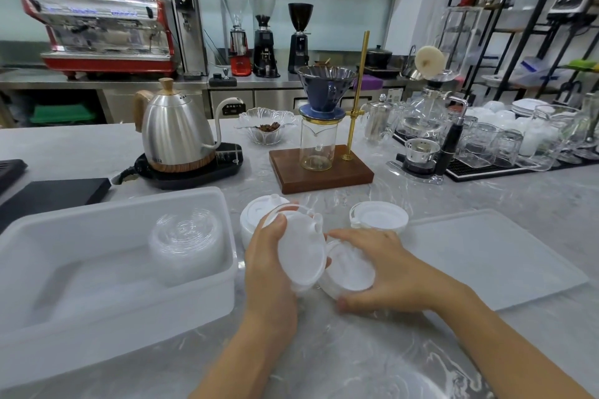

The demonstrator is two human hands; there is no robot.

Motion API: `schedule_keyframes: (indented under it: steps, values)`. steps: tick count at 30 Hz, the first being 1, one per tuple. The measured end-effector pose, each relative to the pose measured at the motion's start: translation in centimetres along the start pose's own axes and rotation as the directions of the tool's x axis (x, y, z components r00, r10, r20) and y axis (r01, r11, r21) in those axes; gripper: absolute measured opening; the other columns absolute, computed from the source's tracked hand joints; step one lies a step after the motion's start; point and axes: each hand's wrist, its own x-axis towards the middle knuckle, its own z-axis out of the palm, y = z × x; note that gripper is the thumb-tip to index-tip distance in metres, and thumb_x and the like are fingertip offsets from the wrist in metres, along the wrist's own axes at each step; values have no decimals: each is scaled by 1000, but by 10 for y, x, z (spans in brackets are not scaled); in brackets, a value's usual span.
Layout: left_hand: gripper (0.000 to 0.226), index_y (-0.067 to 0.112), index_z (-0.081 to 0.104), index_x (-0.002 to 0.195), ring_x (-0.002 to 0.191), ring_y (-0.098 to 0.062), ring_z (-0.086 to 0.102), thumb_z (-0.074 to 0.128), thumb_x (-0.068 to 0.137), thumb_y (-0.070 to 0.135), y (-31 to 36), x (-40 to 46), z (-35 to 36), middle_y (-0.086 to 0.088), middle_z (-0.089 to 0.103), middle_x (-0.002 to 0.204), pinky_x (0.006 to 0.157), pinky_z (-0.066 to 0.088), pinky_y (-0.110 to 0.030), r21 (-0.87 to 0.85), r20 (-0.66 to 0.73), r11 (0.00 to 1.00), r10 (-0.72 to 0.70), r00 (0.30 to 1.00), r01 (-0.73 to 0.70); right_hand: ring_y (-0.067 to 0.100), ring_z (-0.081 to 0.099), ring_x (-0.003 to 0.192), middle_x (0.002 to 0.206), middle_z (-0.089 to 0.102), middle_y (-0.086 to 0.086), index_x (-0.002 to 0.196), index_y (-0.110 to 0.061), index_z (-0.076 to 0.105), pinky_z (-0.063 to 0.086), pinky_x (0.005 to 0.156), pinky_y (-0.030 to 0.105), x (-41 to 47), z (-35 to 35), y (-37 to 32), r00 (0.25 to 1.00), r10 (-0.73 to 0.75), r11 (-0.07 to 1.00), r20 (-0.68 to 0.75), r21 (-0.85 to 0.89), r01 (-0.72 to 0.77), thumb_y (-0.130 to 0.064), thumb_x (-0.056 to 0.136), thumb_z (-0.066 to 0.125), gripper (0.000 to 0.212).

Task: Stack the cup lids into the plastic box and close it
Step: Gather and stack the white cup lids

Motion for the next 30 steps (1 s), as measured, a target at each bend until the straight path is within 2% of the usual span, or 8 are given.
schedule_keyframes:
  steps: [2,5,8,11,17,21,27,30]
  values:
    - [33,19,78,97,105,-49,65,62,77,40,2,0,1,-36,65,119,83,52,-61,-1,-56,1000,-1,998,1,4,24,138,141,35,-27,147,-43,33,21,118,29,0,-1,0,1000,1,999,-15,49,0,-57,62,82,99]
    - [38,16,76,96,103,-48,63,65,72,43,4,1,2,-40,59,123,80,48,-56,5,-72,1000,-6,997,7,-4,39,129,137,45,-24,143,-41,42,32,109,19,-1,-6,0,996,-2,990,-89,137,14,-48,63,83,90]
    - [31,19,77,94,99,-41,63,59,79,39,3,2,1,-36,64,122,76,52,-54,-10,-47,1000,-18,999,18,-21,40,121,131,47,-34,137,-44,47,31,93,-2,-2,-13,2,982,18,977,-186,214,22,-44,61,84,85]
    - [27,22,76,95,100,-36,66,59,81,39,-2,-1,0,-26,68,112,78,57,-52,-6,-3,1000,-20,1000,20,-28,39,116,126,48,-41,131,-49,51,30,87,-7,-3,-17,5,964,34,963,-264,265,39,-42,58,84,80]
    - [17,23,73,97,91,-26,66,64,91,36,-13,-10,5,-10,68,100,87,55,-50,-24,-19,995,-101,995,100,4,57,116,127,60,-19,129,-40,57,47,95,28,-3,-26,7,907,93,883,-411,455,116,-48,54,76,78]
    - [27,19,68,99,77,-16,67,65,81,40,-11,-9,7,-6,67,90,81,51,-45,-131,45,977,-163,986,168,15,60,118,131,60,-7,135,-32,54,50,94,33,-2,-18,-4,877,66,792,-476,560,245,-42,59,78,80]
    - [38,17,68,116,103,-26,76,54,94,44,-14,-6,4,-14,77,115,81,64,-37,-117,192,966,-208,959,233,26,60,120,134,58,0,137,-37,50,50,100,52,0,11,-27,883,12,750,-470,588,303,-34,61,80,81]
    - [56,10,63,134,113,-30,73,55,93,48,-15,-6,3,-20,73,127,83,63,-37,-92,212,954,-260,942,284,19,59,121,135,58,-1,139,-36,47,49,101,51,1,17,-32,906,-15,773,-424,570,279,-34,61,80,84]
